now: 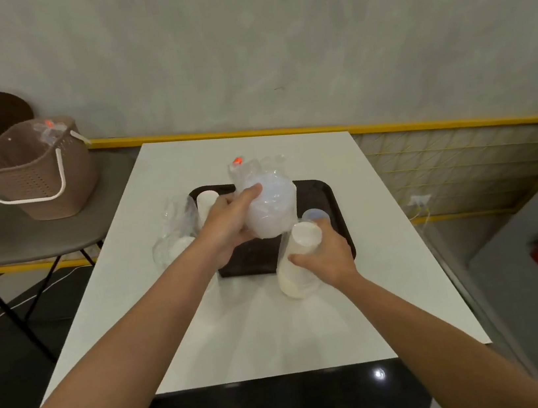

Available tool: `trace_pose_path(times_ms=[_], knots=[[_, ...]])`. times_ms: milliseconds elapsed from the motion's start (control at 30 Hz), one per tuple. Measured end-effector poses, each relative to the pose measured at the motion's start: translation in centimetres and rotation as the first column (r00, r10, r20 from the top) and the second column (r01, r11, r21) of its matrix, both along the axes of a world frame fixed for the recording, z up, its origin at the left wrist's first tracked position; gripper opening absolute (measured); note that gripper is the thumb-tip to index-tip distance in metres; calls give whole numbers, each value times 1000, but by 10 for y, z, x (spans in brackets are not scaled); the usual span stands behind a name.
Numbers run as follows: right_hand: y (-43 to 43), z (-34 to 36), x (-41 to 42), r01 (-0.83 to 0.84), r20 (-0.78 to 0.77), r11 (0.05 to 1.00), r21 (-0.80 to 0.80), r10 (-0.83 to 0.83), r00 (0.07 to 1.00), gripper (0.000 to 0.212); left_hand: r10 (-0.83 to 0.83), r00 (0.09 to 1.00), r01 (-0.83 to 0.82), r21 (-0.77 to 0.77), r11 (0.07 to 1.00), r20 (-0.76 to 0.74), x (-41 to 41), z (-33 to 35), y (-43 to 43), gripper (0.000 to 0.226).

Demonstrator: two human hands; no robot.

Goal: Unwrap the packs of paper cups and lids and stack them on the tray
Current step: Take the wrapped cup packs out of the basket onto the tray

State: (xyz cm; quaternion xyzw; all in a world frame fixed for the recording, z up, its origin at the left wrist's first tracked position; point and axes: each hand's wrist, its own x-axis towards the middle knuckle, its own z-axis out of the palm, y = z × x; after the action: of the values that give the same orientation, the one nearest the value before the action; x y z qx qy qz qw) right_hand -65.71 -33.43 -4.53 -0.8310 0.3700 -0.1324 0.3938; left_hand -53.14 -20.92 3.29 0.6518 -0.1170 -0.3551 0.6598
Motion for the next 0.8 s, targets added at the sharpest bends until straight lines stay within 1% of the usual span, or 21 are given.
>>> trace_pose_path(times_ms=[67, 167, 200, 367, 500, 667, 733, 800], knots=[[-1, -3, 0, -32, 9, 999, 9, 32, 999, 63, -27, 1000, 27, 10, 1000, 6, -5, -7, -3, 41], [0, -5, -3, -89, 16, 996, 3, 89, 996, 65, -34, 999, 34, 8, 999, -4, -8, -11, -9, 22], [-1, -6, -5, -99, 18, 995, 4, 99, 995, 65, -36, 999, 36, 7, 999, -5, -8, -11, -12, 21], [-5, -4, -14, -139, 35, 990, 25, 138, 990, 61, -43, 999, 44, 16, 999, -19, -4, -16, -21, 50], [-5, -5, -15, -210, 23, 978, 7, 210, 977, 60, -45, 999, 45, 5, 999, -20, 0, -21, -26, 55], [-3, -20, -16, -238, -24, 971, 32, 239, 971, 64, -46, 999, 47, 43, 998, -27, 2, -31, -22, 70], [-1, -26, -16, -230, -22, 972, 53, 231, 973, 67, -36, 999, 38, 68, 997, -23, 2, -34, -20, 63], [-1, -28, -15, -225, -14, 972, 66, 226, 974, 68, -15, 1000, 16, 83, 996, -16, 3, -37, -20, 45]])
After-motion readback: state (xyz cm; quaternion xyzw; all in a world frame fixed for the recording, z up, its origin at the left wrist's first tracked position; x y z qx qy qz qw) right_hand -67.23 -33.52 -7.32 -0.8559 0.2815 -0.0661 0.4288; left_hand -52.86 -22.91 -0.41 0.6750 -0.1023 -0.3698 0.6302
